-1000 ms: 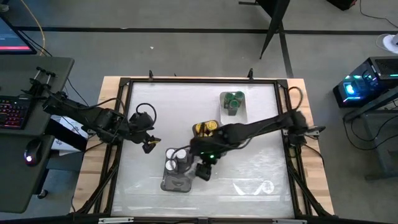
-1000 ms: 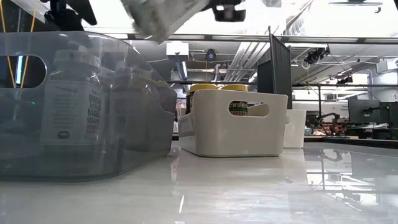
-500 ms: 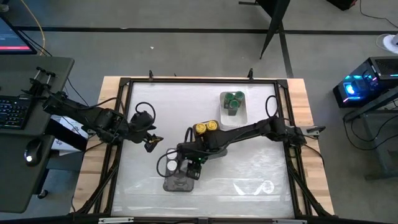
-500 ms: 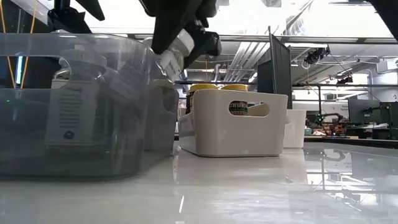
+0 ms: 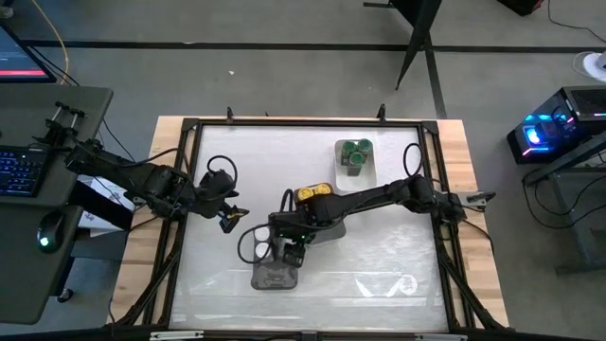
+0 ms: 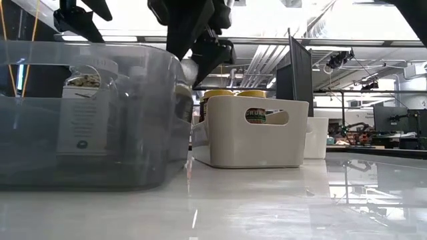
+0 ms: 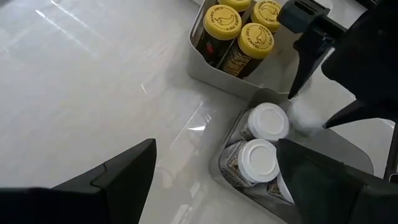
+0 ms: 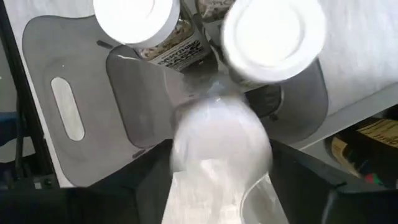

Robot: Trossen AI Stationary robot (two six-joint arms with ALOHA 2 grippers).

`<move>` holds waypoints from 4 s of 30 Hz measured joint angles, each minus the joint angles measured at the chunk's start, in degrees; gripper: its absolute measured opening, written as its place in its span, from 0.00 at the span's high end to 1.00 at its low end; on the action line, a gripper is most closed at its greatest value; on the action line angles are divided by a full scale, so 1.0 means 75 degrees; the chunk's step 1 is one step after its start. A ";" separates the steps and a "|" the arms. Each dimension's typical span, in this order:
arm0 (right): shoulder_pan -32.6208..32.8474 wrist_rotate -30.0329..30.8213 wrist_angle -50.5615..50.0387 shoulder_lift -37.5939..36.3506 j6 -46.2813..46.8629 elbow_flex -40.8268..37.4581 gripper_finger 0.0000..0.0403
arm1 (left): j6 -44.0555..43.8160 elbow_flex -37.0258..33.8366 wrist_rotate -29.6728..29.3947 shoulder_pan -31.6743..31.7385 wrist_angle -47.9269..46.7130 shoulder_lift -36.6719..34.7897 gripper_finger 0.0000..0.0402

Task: Sort spices by type
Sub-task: Put the white seasoning bottle into the black bin

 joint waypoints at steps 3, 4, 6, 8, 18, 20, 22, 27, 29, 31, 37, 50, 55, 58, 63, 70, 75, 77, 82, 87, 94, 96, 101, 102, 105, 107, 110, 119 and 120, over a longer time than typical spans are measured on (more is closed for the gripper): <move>0.0002 -0.0010 -0.0013 0.0000 -0.0164 -0.0003 0.37 | 0.0003 0.0000 0.0000 0.0000 0.0000 0.0000 0.21; 0.0004 -0.0005 0.0000 0.0000 -0.0237 -0.0003 0.37 | 0.0003 0.0000 0.0000 0.0000 0.0000 0.0000 0.21; 0.0008 -0.0007 0.0024 0.0000 -0.0313 -0.0003 0.36 | 0.0006 0.0000 -0.0003 0.0000 0.0000 0.0000 0.21; 0.0003 -0.0006 0.0061 0.0000 -0.0326 -0.0003 0.36 | 0.0006 0.0000 -0.0003 0.0000 -0.0002 0.0000 0.21; 0.0018 -0.0401 -0.0188 -0.0003 -0.0642 0.0172 0.35 | 0.0153 0.0000 0.0531 0.0000 -0.0079 0.0000 0.21; 0.0050 -0.0464 -0.0393 -0.0003 -0.0811 0.0237 0.35 | 0.0141 0.0000 0.0754 -0.0010 -0.0148 0.0000 0.21; 0.0104 -0.0394 -0.0697 -0.0003 -0.0982 0.0272 0.35 | 0.0049 0.0000 0.0858 -0.0091 -0.0210 0.0000 0.21; 0.0303 0.0066 -0.0866 -0.0003 -0.1401 0.0289 0.39 | -0.0603 0.0000 0.0861 -0.0641 -0.0244 0.0003 0.21; 0.0396 0.0286 -0.0858 -0.0003 -0.1603 0.0289 0.45 | -0.0981 0.0000 0.0808 -0.0995 -0.0208 0.0028 0.21; 0.0470 0.0574 -0.0852 -0.0003 -0.1792 0.0289 0.52 | -0.1372 0.0000 0.0724 -0.1447 -0.0149 0.0055 0.21; 0.0539 0.1083 -0.0724 -0.0003 -0.2278 0.0289 0.89 | -0.2749 0.0003 -0.0126 -0.3100 0.0210 0.0457 0.21; 0.0159 0.1373 -0.0438 -0.0003 -0.2740 0.0291 0.99 | -0.6521 0.0003 -0.0795 -0.5039 0.0406 0.2805 0.21; 0.0111 0.1334 -0.0437 -0.0003 -0.2847 0.0289 1.00 | -0.6799 0.0003 -0.0782 -0.5007 0.1090 0.3611 0.21; 0.0135 0.1303 -0.0417 -0.0003 -0.2837 0.0187 1.00 | -0.6802 0.0003 -0.0674 -0.4893 0.1455 0.3983 0.21; 0.0181 0.1195 -0.0233 0.0000 -0.2772 -0.0243 1.00 | -0.6802 0.0003 -0.0242 -0.4715 0.1607 0.4410 0.21; 0.0192 0.1193 0.0010 0.0009 -0.2446 -0.0283 1.00 | -0.6606 -0.0003 -0.0035 -0.4571 0.1832 0.4529 0.21; 0.0198 0.1120 0.0105 0.0009 -0.2254 -0.0283 1.00 | -0.6355 -0.0003 -0.0110 -0.4411 0.1864 0.4529 0.21; 0.0220 0.1074 0.0102 0.0009 -0.2179 -0.0283 1.00 | -0.6219 -0.0003 -0.0165 -0.4333 0.1884 0.4529 0.21; 0.0310 0.0804 0.0102 0.0009 -0.2112 -0.0283 1.00 | -0.5944 -0.0003 -0.0192 -0.4143 0.1935 0.4529 0.21; 0.0357 0.0727 0.0196 0.0009 -0.1803 -0.0283 1.00 | -0.5578 -0.0003 -0.0182 -0.3975 0.1985 0.4529 0.21; 0.0420 0.0644 0.0545 0.0009 -0.1509 -0.0283 1.00 | -0.5187 -0.0003 -0.0187 -0.3787 0.2008 0.4529 0.21; 0.0440 0.0635 0.0582 0.0009 -0.1472 -0.0283 1.00 | -0.5187 -0.0003 -0.0189 -0.3754 0.2008 0.4529 0.21; 0.0517 0.0607 0.0631 0.0009 -0.1442 -0.0283 1.00 | -0.5052 -0.0003 -0.0196 -0.3727 0.2005 0.4529 0.21; 0.0534 0.0584 0.0649 0.0009 -0.1437 -0.0283 1.00 | -0.4967 -0.0003 -0.0201 -0.3727 0.2005 0.4529 0.21; 0.0566 0.0504 0.0767 0.0009 -0.1434 -0.0283 1.00 | -0.4794 -0.0003 -0.0213 -0.3724 0.2002 0.4529 0.21; 0.0583 0.0490 0.0788 0.0009 -0.1462 -0.0280 1.00 | -0.4794 -0.0003 -0.0213 -0.3727 0.2000 0.4529 0.21; 0.0586 0.0614 0.0437 -0.0021 -0.1489 -0.0280 1.00 | -0.4793 -0.0003 -0.0147 -0.3727 0.1999 0.4529 0.21; 0.0465 0.1009 0.0575 -0.0058 -0.1462 -0.0277 1.00 | -0.4792 -0.0003 -0.0125 -0.3727 0.1999 0.4529 0.21; 0.0450 0.1092 0.0617 -0.0058 -0.1452 -0.0277 1.00 | -0.4794 -0.0003 -0.0125 -0.3727 0.1999 0.4529 0.21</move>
